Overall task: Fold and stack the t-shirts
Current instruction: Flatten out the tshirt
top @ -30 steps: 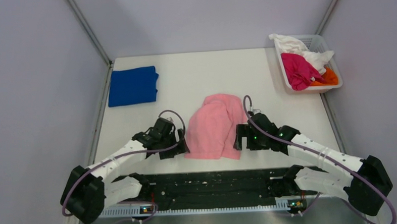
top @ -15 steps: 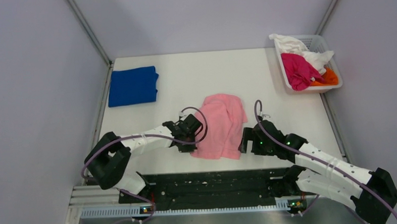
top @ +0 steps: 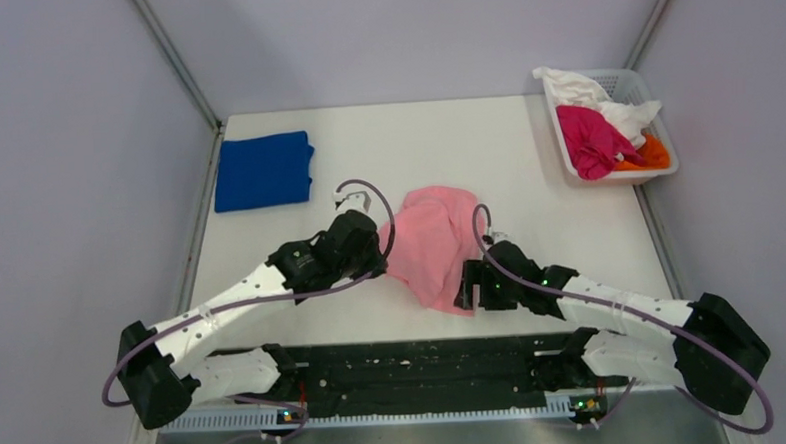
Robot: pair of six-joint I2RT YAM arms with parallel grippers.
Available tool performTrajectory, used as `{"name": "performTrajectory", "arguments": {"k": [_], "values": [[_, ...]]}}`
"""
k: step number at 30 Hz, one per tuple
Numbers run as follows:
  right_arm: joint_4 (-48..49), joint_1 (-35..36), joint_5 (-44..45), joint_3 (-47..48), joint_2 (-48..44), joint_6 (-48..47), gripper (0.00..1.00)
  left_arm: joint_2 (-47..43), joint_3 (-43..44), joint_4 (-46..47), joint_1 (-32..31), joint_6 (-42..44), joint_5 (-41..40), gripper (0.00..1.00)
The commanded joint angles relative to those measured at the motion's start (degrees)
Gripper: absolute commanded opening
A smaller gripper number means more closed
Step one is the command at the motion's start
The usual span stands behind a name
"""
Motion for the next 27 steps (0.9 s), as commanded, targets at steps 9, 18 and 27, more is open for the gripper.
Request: {"name": "performTrajectory", "arguments": {"k": [9,18,27], "values": [[13.9,1.8,-2.5,-2.2,13.0,0.1,0.40,-0.3,6.1,4.7,0.1,0.7,-6.6,0.00],[4.4,2.1,12.2,9.9,1.3,-9.2,0.00,-3.6,16.0,2.3,0.1,5.7,-20.2,0.00],[-1.0,2.1,16.5,46.1,-4.9,-32.1,0.00,-8.1,33.9,12.6,0.1,23.1,-24.2,0.00]]}}
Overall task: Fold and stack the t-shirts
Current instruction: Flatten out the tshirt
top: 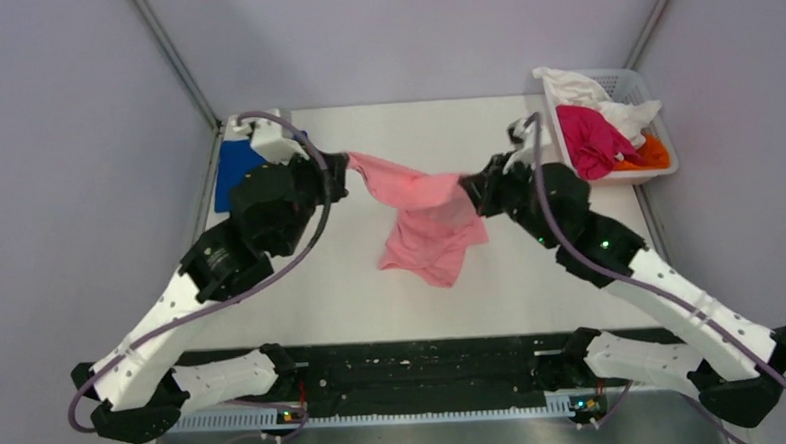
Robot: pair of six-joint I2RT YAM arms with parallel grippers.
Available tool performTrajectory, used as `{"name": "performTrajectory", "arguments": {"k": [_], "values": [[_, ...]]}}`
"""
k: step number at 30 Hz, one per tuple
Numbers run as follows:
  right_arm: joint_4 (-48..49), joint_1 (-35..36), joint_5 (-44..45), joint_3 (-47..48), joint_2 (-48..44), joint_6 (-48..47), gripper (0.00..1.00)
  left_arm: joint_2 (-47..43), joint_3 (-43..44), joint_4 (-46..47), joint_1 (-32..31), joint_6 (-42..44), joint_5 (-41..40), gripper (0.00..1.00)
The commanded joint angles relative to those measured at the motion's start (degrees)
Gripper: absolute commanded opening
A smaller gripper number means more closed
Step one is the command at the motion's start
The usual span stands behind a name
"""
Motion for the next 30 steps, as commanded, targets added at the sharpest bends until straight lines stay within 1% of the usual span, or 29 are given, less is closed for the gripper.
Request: {"name": "performTrajectory", "arguments": {"k": [1,4,7,11,14,16,17,19,20,21,23,24,25,28,30], "values": [[-1.3,0.6,1.4,17.8,-0.8,-14.5,0.00,-3.1,8.8,9.2,0.2,11.9,-1.8,0.00],[-4.3,0.6,-3.1,30.4,2.6,-18.9,0.00,-2.9,15.0,10.3,0.1,16.6,0.6,0.00],[-6.6,0.6,-9.9,41.6,6.3,-23.2,0.00,-2.5,21.1,12.3,0.1,21.1,0.3,0.00],[-10.2,0.6,-8.5,54.7,13.2,-30.3,0.00,-1.2,24.4,19.3,0.1,27.3,-4.7,0.00],[-11.4,0.6,-4.6,60.6,19.1,-35.0,0.00,2.0,26.9,21.7,0.1,31.4,-6.8,0.00],[-11.3,-1.0,-2.5,63.0,22.4,-36.8,0.00,5.1,28.4,23.1,0.1,33.8,-9.4,0.00],[-11.1,-3.0,-3.3,63.5,23.9,-36.6,0.00,6.8,29.0,24.3,0.2,35.9,-11.4,0.00],[-9.3,-9.6,-8.6,62.9,26.0,-33.6,0.00,10.6,29.6,27.7,1.7,39.1,-15.7,0.00],[-7.5,-13.4,-11.2,61.9,27.0,-31.9,0.00,12.5,30.0,27.8,3.6,39.1,-16.2,0.00],[-5.5,-16.8,-13.6,60.9,27.9,-30.9,0.00,14.5,31.1,26.3,6.8,36.2,-15.5,0.00],[-1.1,-21.9,-17.8,60.1,30.5,-30.5,0.00,19.0,36.0,18.7,15.4,26.3,-8.2,0.00],[0.2,-23.8,-20.8,61.4,32.4,-30.5,0.00,21.9,39.0,15.4,19.4,22.9,-5.6,0.00],[0.7,-25.4,-22.9,64.1,34.7,-30.1,0.00,24.7,43.3,13.6,22.3,22.0,-4.0,0.00],[0.0,-27.7,-24.6,76.2,41.4,-30.6,0.00,32.6,53.6,13.3,24.1,24.5,-1.7,0.00],[-0.4,-28.2,-25.3,83.3,44.3,-31.7,0.00,35.5,59.0,12.9,24.2,25.2,0.4,0.00]]}}
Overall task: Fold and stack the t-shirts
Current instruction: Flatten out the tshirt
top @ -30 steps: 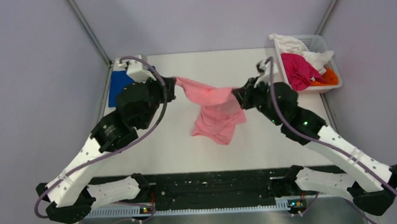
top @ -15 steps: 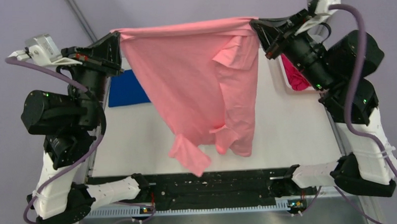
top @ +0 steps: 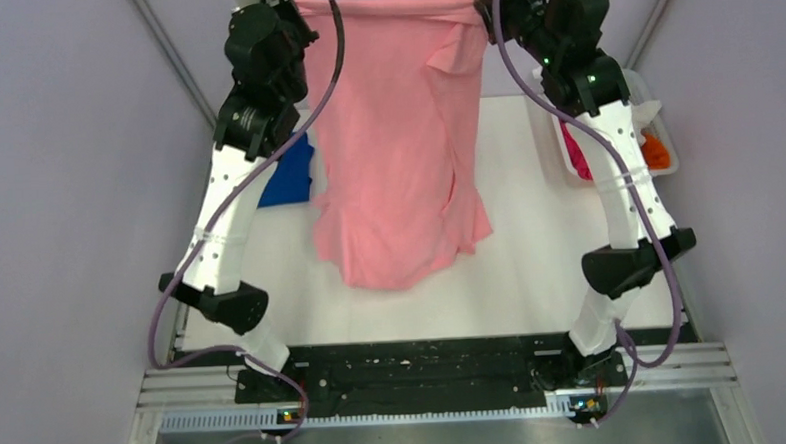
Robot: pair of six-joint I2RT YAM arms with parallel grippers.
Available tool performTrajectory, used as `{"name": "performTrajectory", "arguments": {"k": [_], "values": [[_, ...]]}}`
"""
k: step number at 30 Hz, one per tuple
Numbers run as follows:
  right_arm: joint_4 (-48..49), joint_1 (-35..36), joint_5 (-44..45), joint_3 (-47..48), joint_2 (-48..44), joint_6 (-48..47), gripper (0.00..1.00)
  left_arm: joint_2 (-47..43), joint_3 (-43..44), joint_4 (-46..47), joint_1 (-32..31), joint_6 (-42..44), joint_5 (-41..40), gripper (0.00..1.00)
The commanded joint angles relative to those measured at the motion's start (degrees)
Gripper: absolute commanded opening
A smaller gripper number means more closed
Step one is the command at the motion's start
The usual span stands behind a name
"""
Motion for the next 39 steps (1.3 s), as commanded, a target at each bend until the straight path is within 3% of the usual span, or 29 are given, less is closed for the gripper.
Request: {"name": "performTrajectory", "arguments": {"k": [1,5,8,12,16,20,24,26,29,30,31,34,35,36,37,38,39], "values": [[6.0,-2.0,-3.6,16.7,1.8,-1.7,0.00,2.0,12.3,1.3,1.6,-0.4,4.4,0.00],[6.0,-2.0,-4.2,14.2,-3.5,-3.1,0.00,-1.1,9.8,3.8,1.8,-0.5,5.1,0.00],[4.0,-2.1,-6.3,4.6,-10.0,-4.2,0.00,-6.6,0.0,5.4,1.8,-2.2,6.0,0.00],[-9.0,-0.9,-13.1,-6.5,-17.5,-7.1,0.00,-16.9,-20.5,7.1,1.8,-7.6,1.6,0.00],[-21.0,5.1,-9.1,-23.1,-24.6,-9.4,0.00,-28.8,-48.7,6.8,1.8,-16.9,-1.7,0.00],[-15.6,12.8,-11.1,-46.3,-32.2,-4.5,0.00,-38.0,-69.5,-1.4,1.8,-31.7,-9.1,0.00],[-9.0,21.8,-11.5,-64.4,-32.7,1.8,0.00,-40.8,-82.3,-14.3,1.8,-46.7,-9.1,0.00],[-1.9,22.1,-16.5,-70.6,-30.3,5.4,0.07,-38.8,-85.2,-21.6,1.7,-55.1,-9.5,0.00],[1.5,22.2,-18.0,-75.4,-25.3,10.0,0.25,-33.9,-85.9,-30.0,1.7,-62.9,-8.4,0.00],[1.9,22.2,-16.4,-76.6,-24.2,10.7,0.33,-32.0,-84.7,-32.8,1.7,-64.1,-7.7,0.00],[2.1,22.2,-14.1,-77.6,-23.7,11.9,0.47,-30.2,-83.2,-35.3,1.8,-63.3,-6.6,0.00],[3.1,22.2,-5.6,-78.8,-25.5,14.7,0.89,-25.2,-78.4,-38.3,-0.2,-60.4,-5.9,0.34],[3.6,22.2,-3.4,-78.7,-26.6,15.5,0.97,-24.6,-76.9,-38.6,-1.4,-59.3,-6.2,0.41],[4.3,22.2,-1.4,-78.5,-28.0,16.3,0.99,-24.6,-75.6,-38.8,-2.8,-58.6,-6.5,0.51],[5.0,22.1,0.5,-78.5,-29.3,17.3,0.99,-25.0,-74.4,-38.0,-4.2,-56.6,-6.6,0.82],[6.3,22.2,1.8,-78.9,-30.6,18.5,0.99,-25.6,-73.4,-37.0,-5.6,-54.5,-6.5,0.97],[7.5,22.2,2.6,-79.2,-31.5,19.6,0.99,-26.3,-72.1,-36.4,-6.6,-53.4,-6.5,0.99]]}}
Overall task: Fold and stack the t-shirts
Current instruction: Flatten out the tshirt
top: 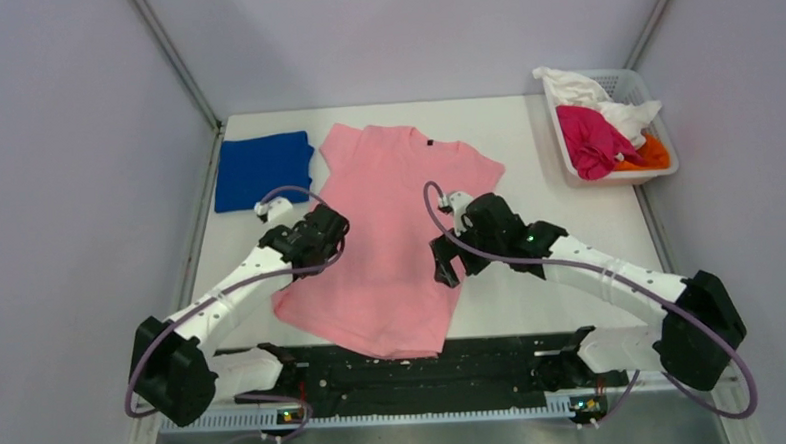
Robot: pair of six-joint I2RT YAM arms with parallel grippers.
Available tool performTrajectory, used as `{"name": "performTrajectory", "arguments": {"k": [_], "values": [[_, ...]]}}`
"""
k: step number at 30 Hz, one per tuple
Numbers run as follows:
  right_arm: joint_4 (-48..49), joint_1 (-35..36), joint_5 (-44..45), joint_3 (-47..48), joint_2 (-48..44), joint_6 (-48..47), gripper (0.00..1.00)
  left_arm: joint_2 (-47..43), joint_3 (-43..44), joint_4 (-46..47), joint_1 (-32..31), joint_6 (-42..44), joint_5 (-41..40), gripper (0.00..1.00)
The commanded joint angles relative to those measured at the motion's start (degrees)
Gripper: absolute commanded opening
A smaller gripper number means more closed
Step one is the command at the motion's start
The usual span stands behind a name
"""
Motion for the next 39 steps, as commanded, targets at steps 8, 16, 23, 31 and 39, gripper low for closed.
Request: {"name": "performTrajectory", "arguments": {"k": [8,16,23,31,39], "values": [[13.8,-1.7,14.5,1.6,-3.1,11.0,0.99,-7.7,4.3,23.2,-4.6,19.4,12.1,0.99],[16.8,-7.3,5.1,9.4,14.9,15.5,0.99,3.9,3.5,27.8,-0.2,18.8,13.8,0.99],[16.0,-7.3,9.1,8.2,22.5,21.5,0.99,14.8,5.0,28.6,6.5,20.9,20.7,0.99],[11.7,-11.4,11.1,14.6,31.9,19.2,0.99,23.5,1.7,26.7,4.8,18.3,32.6,0.95],[6.3,-16.1,11.6,36.5,47.9,15.4,0.99,29.3,4.6,31.3,-8.4,20.7,48.7,0.95]]}}
